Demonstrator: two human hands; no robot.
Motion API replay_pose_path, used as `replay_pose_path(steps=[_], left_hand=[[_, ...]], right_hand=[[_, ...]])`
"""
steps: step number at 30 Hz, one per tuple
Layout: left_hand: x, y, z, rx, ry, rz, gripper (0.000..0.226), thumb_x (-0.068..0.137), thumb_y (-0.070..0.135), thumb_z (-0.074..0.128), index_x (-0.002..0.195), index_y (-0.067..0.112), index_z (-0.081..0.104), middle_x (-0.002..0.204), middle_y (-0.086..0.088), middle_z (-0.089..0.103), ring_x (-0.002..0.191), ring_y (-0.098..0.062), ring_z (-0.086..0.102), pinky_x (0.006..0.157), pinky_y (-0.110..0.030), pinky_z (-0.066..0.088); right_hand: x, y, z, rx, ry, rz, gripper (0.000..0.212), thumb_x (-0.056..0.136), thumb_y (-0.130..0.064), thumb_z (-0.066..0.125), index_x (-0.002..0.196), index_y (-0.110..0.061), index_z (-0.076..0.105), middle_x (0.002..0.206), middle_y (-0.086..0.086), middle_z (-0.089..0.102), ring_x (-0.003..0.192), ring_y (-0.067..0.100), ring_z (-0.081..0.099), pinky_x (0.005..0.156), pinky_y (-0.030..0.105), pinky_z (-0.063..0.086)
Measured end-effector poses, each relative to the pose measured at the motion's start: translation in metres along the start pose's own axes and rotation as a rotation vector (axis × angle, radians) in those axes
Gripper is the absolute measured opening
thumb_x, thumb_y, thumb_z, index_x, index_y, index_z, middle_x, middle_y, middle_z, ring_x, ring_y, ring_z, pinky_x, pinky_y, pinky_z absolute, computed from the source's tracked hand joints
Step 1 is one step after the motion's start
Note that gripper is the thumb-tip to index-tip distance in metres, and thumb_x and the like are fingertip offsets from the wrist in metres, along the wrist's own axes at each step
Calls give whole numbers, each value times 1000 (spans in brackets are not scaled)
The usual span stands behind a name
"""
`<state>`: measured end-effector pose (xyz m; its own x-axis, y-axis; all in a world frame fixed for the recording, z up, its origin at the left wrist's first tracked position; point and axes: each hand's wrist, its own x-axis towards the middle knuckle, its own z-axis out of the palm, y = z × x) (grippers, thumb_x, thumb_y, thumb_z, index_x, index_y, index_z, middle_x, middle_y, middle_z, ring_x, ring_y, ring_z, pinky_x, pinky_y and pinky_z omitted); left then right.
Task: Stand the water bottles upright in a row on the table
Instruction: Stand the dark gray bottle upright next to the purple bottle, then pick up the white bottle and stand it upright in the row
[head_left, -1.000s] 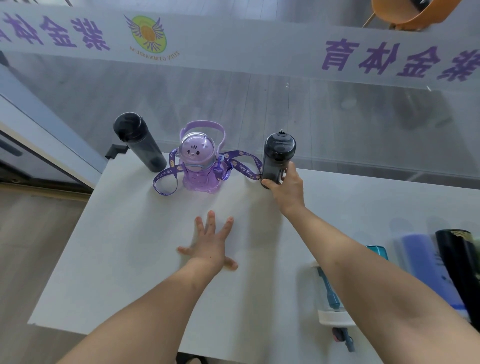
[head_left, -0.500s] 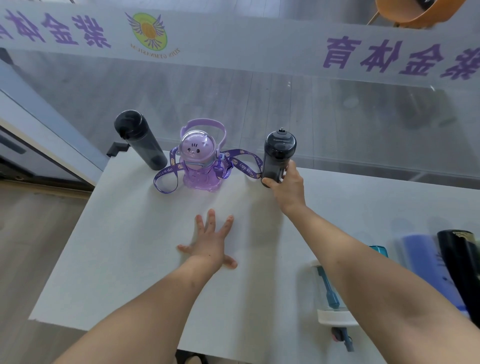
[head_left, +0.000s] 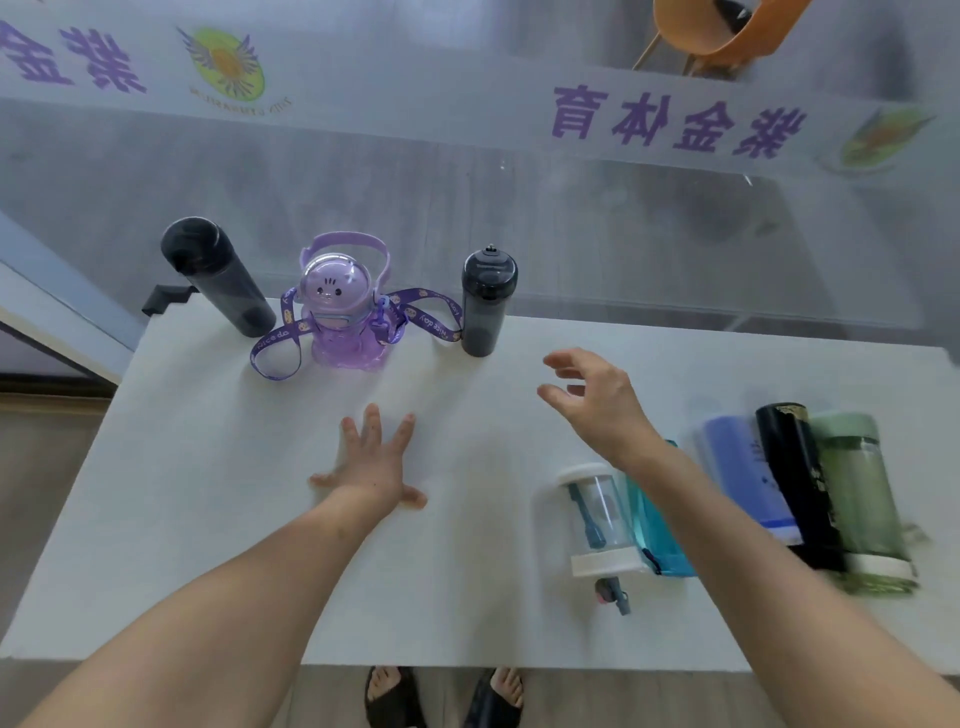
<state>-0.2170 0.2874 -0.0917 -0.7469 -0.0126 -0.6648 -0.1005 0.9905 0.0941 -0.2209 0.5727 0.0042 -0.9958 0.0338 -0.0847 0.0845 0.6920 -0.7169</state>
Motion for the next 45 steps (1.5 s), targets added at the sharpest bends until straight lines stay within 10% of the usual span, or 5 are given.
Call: replay_pose_path(steps=[13,22,33,38,45], left_hand=[[-48,73,51,67,-55,149,103,86,62,71,155,59,-6,166,9,-29,153,-31,-25,98,-80,31],[-49,80,53,-5,-59,90,96,88,59,70,154,62,1,167,13,-27,154,-27,-26,102,-80,30],[-45,93,56,-106,-87,48,96,83,60,70,155,60,7,167,10,-26,151,-33,-29,95,-86,27],[-47,93,59,-85,-78,48,96,85,62,70,156,58,5,167,8,-27,151,-35,-29,97,-84,28],[-47,92,56,-81,-80,49,99,89,46,74,154,62,2,166,8,-31,151,-34,-32,100,-83,27]], right_hand=[[-123,69,-21,-551,-578,-169,77,78,-54,79,147,-42,45,170,-17,-5,156,6,-13,122,39,29],[-73,89,-49,-230,-377,-178,31,92,-35,72,123,-33,74,148,-23,49,100,22,72,95,40,57],[-42,65,-23,-737,-611,-632,86,85,-60,70,155,-39,25,172,-8,-12,157,21,-15,121,41,2],[-27,60,-2,-770,-594,-706,67,93,-5,60,148,-28,30,172,-5,11,158,23,8,123,47,24],[-2,60,14,-883,-514,-913,81,85,-16,77,152,-30,35,147,10,42,139,33,35,123,48,24]])
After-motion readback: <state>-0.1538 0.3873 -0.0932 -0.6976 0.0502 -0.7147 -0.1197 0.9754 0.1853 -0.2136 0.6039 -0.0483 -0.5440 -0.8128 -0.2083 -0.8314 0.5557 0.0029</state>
